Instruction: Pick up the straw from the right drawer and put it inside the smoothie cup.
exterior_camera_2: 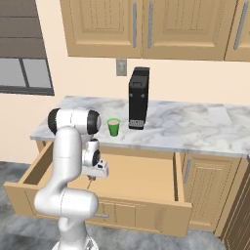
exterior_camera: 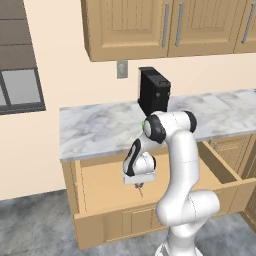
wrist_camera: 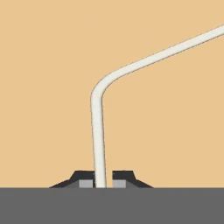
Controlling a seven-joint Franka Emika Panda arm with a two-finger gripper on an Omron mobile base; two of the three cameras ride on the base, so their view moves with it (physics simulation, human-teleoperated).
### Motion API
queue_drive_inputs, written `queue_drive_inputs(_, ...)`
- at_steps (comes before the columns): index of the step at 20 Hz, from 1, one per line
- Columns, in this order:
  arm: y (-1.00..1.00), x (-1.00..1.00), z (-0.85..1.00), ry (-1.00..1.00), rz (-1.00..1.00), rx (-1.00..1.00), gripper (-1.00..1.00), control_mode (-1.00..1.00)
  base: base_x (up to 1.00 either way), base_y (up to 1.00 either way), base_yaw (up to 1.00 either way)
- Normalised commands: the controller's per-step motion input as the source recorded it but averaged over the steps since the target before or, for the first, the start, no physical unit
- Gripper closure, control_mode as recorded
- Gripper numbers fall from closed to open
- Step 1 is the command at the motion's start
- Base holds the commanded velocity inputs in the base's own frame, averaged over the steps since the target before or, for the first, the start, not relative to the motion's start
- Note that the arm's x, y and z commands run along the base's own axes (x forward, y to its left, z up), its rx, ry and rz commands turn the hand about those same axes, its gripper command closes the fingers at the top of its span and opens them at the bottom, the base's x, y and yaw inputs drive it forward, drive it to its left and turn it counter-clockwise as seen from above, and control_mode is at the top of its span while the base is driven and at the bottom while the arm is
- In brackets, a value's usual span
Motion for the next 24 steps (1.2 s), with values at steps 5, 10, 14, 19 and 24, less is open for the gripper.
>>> queue_drive_inputs(5,-0.01,-0.31,0.08,-0.01,0.0,0.0,1.0,-1.0,0.0,0.0,0.0)
queue_drive_inputs(10,0.0,-0.41,0.58,0.0,0.0,0.0,1.0,-1.0,0.0,0.0,0.0)
queue_drive_inputs(14,0.0,-0.29,0.9,-0.04,0.0,0.0,1.0,-1.0,0.0,0.0,0.0)
queue_drive_inputs(19,0.0,-0.02,0.85,-0.13,0.0,0.0,1.0,-1.0,0.0,0.0,0.0)
queue_drive_inputs(24,0.0,-0.03,0.88,-0.11,-0.01,0.0,1.0,-1.0,0.0,0.0,0.0)
